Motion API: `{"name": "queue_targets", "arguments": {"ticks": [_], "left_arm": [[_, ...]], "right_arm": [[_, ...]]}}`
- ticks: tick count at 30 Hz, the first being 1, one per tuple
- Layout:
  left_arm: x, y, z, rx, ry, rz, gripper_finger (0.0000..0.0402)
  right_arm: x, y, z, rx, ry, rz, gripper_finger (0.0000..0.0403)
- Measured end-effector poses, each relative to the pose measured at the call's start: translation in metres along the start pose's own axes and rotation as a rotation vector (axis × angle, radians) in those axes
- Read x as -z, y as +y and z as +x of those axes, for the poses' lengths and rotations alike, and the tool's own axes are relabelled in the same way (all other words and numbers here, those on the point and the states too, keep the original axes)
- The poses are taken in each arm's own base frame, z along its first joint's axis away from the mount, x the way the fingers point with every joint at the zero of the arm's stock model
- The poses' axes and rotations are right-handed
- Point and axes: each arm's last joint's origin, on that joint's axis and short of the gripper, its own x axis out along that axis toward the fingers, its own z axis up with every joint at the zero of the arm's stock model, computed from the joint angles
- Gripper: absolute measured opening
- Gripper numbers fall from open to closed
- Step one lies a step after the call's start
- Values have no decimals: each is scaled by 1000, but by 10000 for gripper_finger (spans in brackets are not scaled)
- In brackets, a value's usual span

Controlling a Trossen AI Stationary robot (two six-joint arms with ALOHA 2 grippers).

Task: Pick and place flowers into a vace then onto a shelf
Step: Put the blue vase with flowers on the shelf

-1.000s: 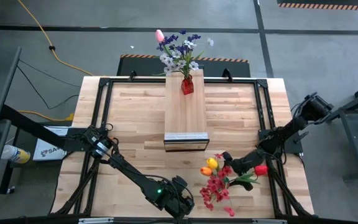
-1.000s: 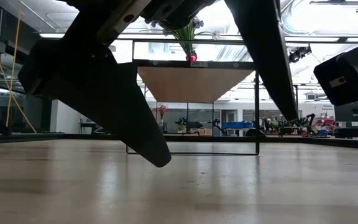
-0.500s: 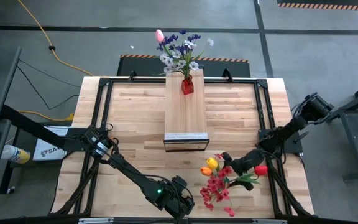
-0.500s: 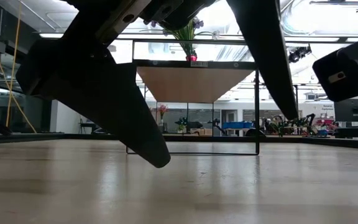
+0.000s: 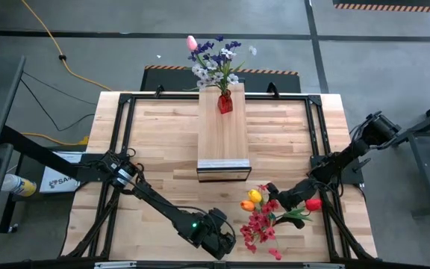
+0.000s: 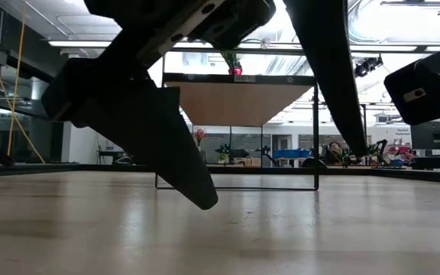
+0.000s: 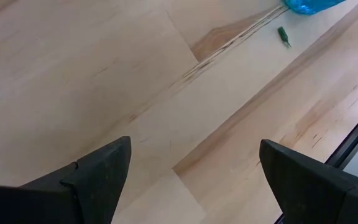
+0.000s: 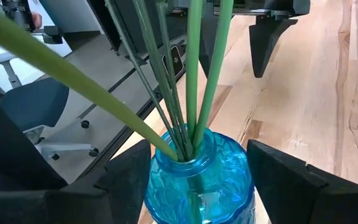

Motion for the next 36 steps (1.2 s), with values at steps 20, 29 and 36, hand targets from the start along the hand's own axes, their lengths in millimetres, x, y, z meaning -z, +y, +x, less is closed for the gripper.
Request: {"name": "queue_targets", "arguments": {"ticks": [20,29,36], "left_arm": [[-3,0,1,-1,19,13,385],[-3,0,1,-1,19,13,385],[-3,0,1,-1,18,13,385]], "right_arm": [[-2,-6,0,-6,4,22,135],[-2,-8,0,12,3,45,125],[-2,-8,0,5,8,49,123]]}}
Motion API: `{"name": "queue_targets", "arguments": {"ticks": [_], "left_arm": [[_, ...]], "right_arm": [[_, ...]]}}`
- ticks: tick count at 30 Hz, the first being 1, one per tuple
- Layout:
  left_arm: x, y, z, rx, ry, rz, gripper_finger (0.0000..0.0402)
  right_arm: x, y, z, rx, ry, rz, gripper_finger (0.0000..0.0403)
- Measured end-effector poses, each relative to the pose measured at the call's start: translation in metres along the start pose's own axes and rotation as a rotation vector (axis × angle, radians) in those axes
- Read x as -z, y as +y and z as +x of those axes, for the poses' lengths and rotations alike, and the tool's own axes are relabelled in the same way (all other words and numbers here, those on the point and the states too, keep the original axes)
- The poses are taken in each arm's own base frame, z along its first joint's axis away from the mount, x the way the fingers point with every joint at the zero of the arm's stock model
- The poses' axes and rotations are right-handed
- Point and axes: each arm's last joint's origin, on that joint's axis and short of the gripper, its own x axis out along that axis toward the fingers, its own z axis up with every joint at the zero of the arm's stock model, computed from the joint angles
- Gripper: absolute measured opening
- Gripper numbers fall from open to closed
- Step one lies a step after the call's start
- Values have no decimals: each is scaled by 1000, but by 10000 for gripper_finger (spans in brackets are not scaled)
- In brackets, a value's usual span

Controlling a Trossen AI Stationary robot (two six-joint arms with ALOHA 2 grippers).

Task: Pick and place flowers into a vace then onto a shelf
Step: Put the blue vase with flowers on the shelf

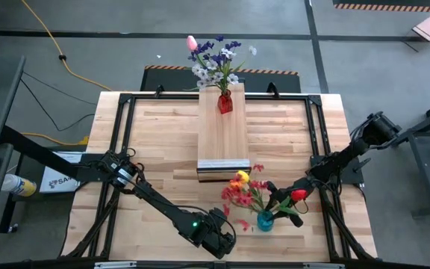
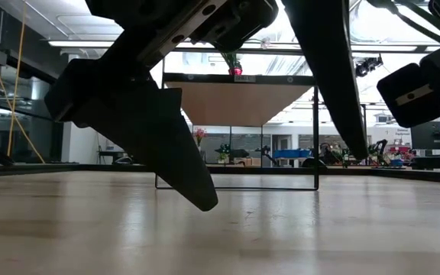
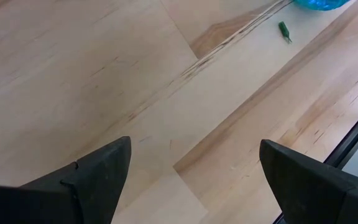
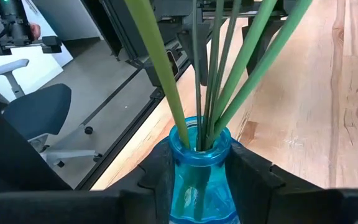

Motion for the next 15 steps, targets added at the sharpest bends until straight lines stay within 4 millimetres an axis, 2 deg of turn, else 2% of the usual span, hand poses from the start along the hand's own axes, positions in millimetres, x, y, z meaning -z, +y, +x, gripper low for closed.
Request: {"name": "queue_targets", "arguments": {"ticks": [15], "left_arm": [[0,0,0,1,0,0,385]], "right_arm": [[1,0,0,2,7,-8,116]]}}
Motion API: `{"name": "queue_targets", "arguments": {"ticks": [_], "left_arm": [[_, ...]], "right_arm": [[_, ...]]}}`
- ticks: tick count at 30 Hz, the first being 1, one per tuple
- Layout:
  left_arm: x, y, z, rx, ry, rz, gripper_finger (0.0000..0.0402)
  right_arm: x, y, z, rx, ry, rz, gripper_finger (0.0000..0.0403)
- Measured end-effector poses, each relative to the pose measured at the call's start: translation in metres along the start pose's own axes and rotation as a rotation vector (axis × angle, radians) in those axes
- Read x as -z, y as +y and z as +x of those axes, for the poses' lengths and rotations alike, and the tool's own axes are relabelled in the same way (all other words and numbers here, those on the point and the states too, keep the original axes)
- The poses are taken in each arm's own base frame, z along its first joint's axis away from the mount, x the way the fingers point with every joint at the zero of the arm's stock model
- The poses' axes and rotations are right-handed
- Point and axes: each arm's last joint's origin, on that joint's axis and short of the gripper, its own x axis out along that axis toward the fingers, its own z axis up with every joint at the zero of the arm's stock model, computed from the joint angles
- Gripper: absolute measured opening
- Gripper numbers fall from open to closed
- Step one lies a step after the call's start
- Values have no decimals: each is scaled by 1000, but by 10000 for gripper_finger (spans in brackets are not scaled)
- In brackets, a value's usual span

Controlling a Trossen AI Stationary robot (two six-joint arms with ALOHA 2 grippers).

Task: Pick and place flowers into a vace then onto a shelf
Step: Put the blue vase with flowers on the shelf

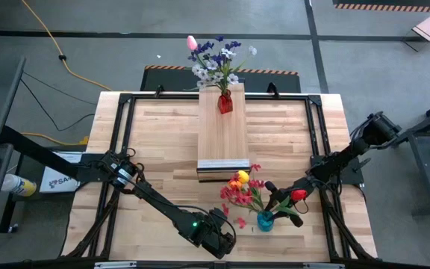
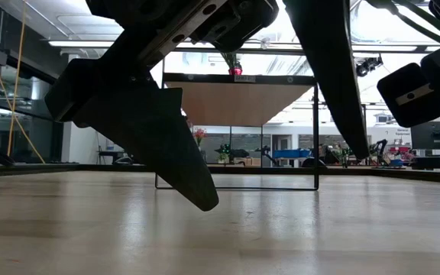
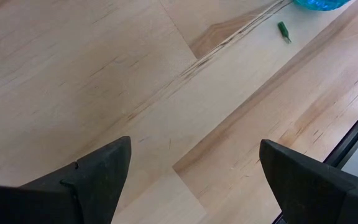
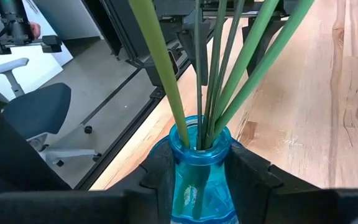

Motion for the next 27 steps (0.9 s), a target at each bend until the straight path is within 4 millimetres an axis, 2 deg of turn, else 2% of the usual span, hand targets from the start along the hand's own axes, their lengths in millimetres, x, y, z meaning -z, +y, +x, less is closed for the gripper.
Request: {"name": "queue_targets", "arguments": {"ticks": [27], "left_arm": [[0,0,0,-1,0,3,385]], "right_arm": [[-2,-1,0,62,-47,-46,112]]}}
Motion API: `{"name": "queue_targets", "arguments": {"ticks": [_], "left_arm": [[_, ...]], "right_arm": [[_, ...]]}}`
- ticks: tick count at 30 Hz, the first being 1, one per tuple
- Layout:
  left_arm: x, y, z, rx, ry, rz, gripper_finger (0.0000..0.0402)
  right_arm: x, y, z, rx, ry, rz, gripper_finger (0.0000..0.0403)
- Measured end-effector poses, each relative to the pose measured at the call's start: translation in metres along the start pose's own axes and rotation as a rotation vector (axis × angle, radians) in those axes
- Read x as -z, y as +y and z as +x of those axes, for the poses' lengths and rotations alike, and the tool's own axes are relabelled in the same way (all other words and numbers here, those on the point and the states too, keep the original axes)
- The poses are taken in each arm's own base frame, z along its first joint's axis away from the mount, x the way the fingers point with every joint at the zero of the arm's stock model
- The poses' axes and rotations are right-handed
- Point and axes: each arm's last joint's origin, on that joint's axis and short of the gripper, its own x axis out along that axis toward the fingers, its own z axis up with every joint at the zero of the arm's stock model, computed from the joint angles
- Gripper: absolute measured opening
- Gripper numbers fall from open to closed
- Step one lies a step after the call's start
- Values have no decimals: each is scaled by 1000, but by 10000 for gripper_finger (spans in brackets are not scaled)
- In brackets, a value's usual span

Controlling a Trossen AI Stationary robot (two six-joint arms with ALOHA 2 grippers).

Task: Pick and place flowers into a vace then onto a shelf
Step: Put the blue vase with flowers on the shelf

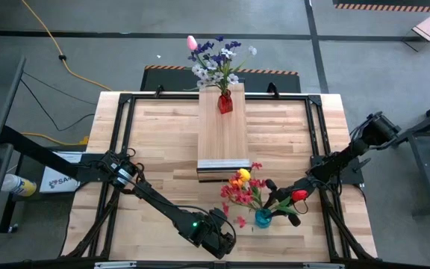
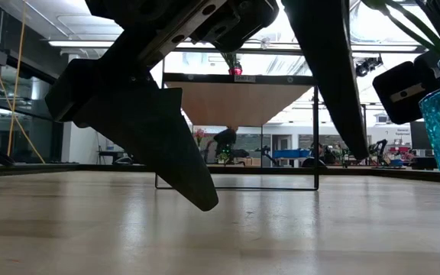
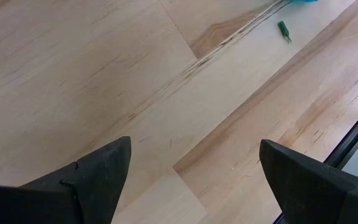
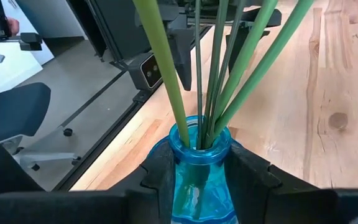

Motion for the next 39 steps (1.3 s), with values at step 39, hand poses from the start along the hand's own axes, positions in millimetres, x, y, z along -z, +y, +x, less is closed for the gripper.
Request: {"name": "queue_targets", "arguments": {"ticks": [39], "left_arm": [[45,5,-16,-48,56,-55,385]], "right_arm": [[-95,-6,-5,115,-48,-148,113]]}}
